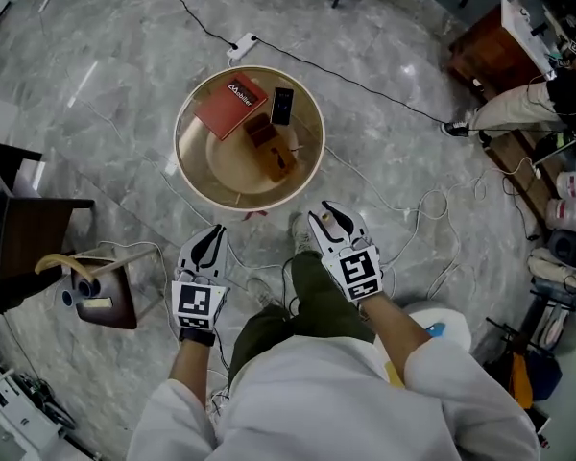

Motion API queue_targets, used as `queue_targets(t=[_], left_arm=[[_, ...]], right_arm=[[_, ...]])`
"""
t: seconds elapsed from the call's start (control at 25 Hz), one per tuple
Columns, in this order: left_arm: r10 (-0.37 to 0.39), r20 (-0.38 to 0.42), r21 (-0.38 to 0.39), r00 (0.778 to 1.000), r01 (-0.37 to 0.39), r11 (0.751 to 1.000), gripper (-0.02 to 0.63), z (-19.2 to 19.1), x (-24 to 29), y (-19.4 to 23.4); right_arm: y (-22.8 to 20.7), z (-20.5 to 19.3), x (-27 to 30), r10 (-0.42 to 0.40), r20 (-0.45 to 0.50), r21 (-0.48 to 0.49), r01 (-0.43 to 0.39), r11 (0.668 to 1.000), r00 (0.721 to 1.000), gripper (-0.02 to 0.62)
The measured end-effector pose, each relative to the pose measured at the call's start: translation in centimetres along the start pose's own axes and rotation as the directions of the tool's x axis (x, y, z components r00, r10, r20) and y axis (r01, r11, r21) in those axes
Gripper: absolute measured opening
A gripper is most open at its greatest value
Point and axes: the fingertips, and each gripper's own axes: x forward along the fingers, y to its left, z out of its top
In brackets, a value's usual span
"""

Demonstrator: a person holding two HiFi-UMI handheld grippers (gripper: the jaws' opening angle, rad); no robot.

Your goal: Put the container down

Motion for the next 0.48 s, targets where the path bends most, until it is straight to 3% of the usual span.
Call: queue_targets(t=[0.24,0.48], left_arm=[[0.061,-0.023,-0.001,0.998,-0.061,0.998,0.031,2.4,7.5,2.1],[0.085,-0.049,0.012,0.995,-0.085,0.996,0.031,1.7,13.8,4.4]], right_arm=[[-4.3,0.3,5.7,0.093,-0.008,-0.033,-0.093,0.995,0.996,0.142],[-7.1,-0.7,11.8,0.145,-0.017,-0.060,-0.146,0.987,0.989,0.143]])
